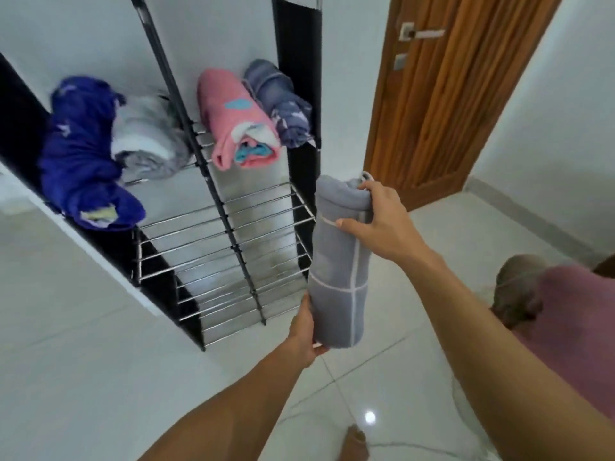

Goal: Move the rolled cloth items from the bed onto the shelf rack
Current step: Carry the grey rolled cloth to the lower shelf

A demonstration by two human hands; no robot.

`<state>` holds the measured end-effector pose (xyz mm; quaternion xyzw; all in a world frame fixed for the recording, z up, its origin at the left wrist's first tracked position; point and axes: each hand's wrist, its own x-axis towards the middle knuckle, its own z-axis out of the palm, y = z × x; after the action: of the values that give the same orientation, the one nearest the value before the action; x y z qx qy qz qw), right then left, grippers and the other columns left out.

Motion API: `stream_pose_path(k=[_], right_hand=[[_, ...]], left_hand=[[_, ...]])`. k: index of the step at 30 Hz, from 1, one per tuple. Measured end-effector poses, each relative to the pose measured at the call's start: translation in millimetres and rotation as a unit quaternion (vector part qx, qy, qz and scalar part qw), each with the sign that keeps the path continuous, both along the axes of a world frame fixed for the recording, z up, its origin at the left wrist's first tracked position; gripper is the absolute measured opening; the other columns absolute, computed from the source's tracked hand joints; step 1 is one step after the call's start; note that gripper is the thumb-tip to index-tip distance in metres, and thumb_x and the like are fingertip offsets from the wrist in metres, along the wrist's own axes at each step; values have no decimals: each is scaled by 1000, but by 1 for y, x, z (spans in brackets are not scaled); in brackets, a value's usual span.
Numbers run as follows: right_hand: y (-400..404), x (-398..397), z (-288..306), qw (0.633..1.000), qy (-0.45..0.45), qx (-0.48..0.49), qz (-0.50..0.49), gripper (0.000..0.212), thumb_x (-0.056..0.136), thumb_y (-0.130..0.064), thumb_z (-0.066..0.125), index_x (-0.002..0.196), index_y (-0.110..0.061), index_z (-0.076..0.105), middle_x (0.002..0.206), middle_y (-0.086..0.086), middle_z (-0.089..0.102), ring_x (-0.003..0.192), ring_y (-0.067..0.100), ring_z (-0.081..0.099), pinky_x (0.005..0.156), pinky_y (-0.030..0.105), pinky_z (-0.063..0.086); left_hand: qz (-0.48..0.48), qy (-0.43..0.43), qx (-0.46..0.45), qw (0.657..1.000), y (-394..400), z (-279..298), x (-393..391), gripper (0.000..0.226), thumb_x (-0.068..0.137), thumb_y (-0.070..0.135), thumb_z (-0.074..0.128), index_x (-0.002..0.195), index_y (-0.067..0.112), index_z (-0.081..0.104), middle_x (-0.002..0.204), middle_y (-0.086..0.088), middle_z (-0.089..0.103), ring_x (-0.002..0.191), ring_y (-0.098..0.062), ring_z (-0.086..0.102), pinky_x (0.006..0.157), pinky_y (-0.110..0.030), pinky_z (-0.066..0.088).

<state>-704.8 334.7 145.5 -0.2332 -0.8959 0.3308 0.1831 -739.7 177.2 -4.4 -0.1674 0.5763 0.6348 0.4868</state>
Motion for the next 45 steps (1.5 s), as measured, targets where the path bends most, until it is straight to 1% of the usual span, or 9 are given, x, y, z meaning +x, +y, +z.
stream_pose_path(k=[6, 14, 22, 29, 32, 36, 40, 42, 45], right_hand=[[43, -97, -18, 995, -41, -55, 78, 66, 82, -39, 68, 137, -22, 36, 139, 7, 40, 117, 23, 51, 92, 31, 46], [70, -181, -60, 985, -124, -73, 94, 73, 83, -38, 67, 143, -21, 28, 140, 14, 37, 123, 35, 49, 99, 44, 47], [97, -286, -108, 980, -158, -94, 71, 84, 81, -31, 71, 148, -12, 22, 141, 22, 37, 126, 40, 46, 100, 41, 41], [117, -368, -184, 971, -139, -194, 20, 91, 70, -21, 83, 143, -3, 33, 137, 16, 54, 127, 32, 51, 105, 39, 41], [114, -375, -224, 955, -189, -226, 44, 103, 59, -29, 87, 143, -4, 32, 138, 15, 51, 129, 33, 48, 106, 44, 42], [93, -342, -242, 932, -226, -283, -5, 99, 65, -39, 83, 141, -6, 29, 138, 16, 50, 124, 34, 52, 102, 43, 45], [80, -299, -258, 867, -264, -421, -44, 106, 53, -58, 82, 138, -15, 35, 132, 9, 56, 113, 31, 59, 88, 43, 53], [77, -286, -263, 851, -256, -455, -48, 96, 57, -53, 83, 135, -17, 41, 128, 8, 59, 108, 29, 61, 79, 37, 53], [79, -280, -265, 858, -221, -459, -64, 95, 54, -50, 83, 134, -16, 44, 125, 9, 61, 104, 28, 63, 87, 43, 56]], left_hand=[[68, -20, -42, 997, 29, -5, -53, 61, 88, 64, 45, 132, 22, 49, 144, -6, 50, 128, -30, 49, 91, -45, 46], [98, -63, -59, 991, 52, -31, -109, 71, 83, 72, 43, 132, 22, 52, 135, -6, 58, 110, -29, 59, 85, -42, 50], [99, -95, -36, 990, 61, -54, -198, 45, 87, 59, 52, 97, 16, 58, 93, -6, 65, 85, -25, 63, 67, -36, 52], [93, -89, -76, 989, 73, -83, -262, 54, 84, 44, 67, 124, 12, 52, 112, -11, 65, 92, -28, 64, 71, -40, 55], [87, -111, -98, 985, 80, -93, -272, 64, 79, 43, 73, 129, 10, 50, 125, -15, 62, 103, -32, 63, 66, -39, 55], [77, -137, -98, 983, 92, -96, -274, 47, 83, 40, 70, 117, 12, 54, 106, -11, 65, 83, -26, 63, 60, -35, 52], [74, -119, -102, 985, 94, -97, -268, 44, 85, 42, 66, 118, 15, 54, 95, -8, 66, 81, -26, 64, 60, -32, 52], [71, -96, -106, 987, 95, -99, -264, 43, 87, 42, 65, 120, 17, 52, 100, -8, 65, 82, -25, 64, 58, -30, 52], [57, -55, -105, 991, 99, -99, -262, 46, 87, 42, 65, 126, 22, 52, 115, -9, 64, 89, -25, 65, 64, -30, 54]])
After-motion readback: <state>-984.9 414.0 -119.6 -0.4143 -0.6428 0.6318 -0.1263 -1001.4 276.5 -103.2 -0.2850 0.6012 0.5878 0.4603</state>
